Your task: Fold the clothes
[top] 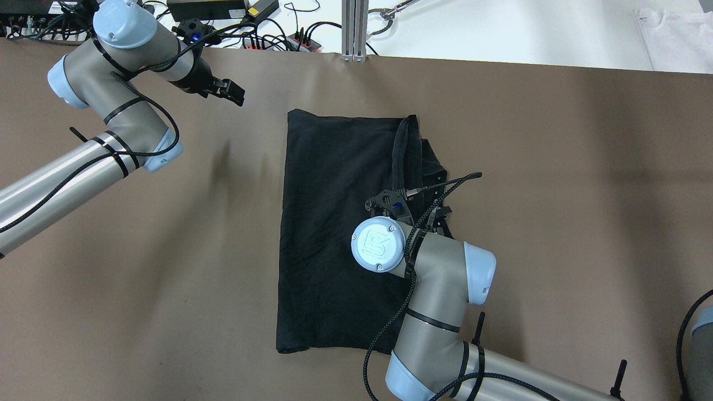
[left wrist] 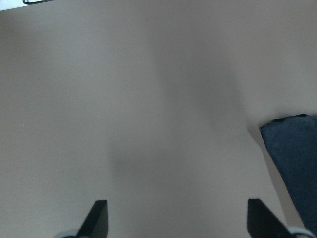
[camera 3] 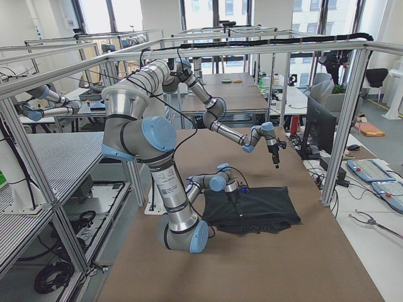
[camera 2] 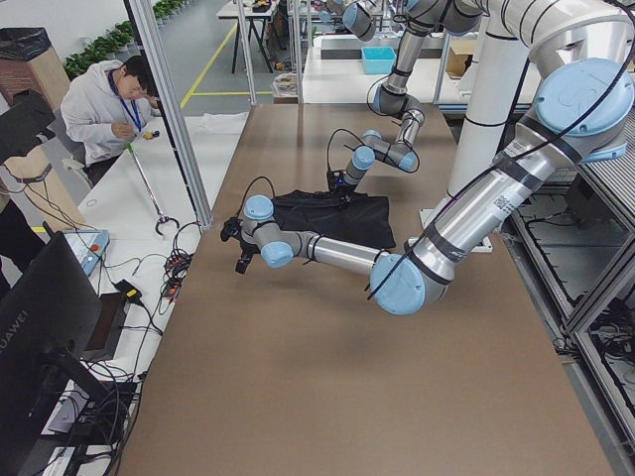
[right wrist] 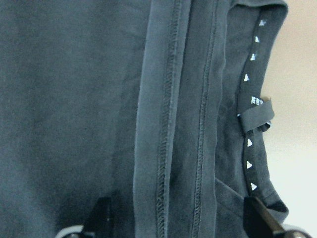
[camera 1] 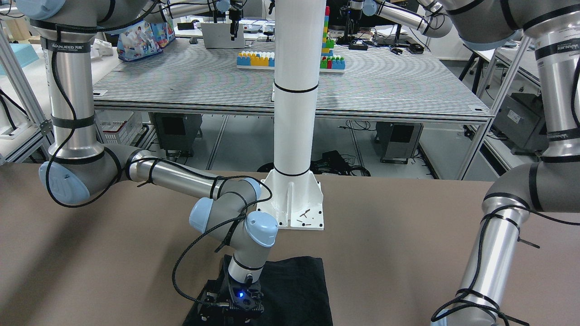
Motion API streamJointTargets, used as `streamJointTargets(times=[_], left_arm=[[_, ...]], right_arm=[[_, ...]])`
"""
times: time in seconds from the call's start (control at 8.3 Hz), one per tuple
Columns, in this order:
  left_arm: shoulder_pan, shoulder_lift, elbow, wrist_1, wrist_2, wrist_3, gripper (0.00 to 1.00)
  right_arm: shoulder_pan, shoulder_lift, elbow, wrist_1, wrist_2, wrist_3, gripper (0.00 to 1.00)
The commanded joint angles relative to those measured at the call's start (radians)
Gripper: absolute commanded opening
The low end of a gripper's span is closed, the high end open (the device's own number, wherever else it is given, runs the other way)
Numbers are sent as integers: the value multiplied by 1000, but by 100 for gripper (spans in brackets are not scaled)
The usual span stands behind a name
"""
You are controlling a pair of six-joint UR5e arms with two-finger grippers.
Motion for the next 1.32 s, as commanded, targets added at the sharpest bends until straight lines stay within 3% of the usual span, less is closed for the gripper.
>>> streamJointTargets(times=[0.0, 0.48, 0.72, 0.96, 1.2], left_arm=[[0, -2, 0, -2, 0, 0, 100], [0, -2, -2, 0, 0, 0, 100], [0, -2, 0, 0, 0, 0, 100], [0, -2, -2, -2, 0, 0, 100], [0, -3, -3, -2, -2, -5, 100]], right_arm=[[4, -22, 2, 2, 1, -10, 94], [60, -42, 11, 3, 64, -80, 94], [103, -129, 52, 18, 73, -136, 94], [110, -294, 137, 183, 81, -180, 94], [139, -294, 149, 198, 139, -197, 94]])
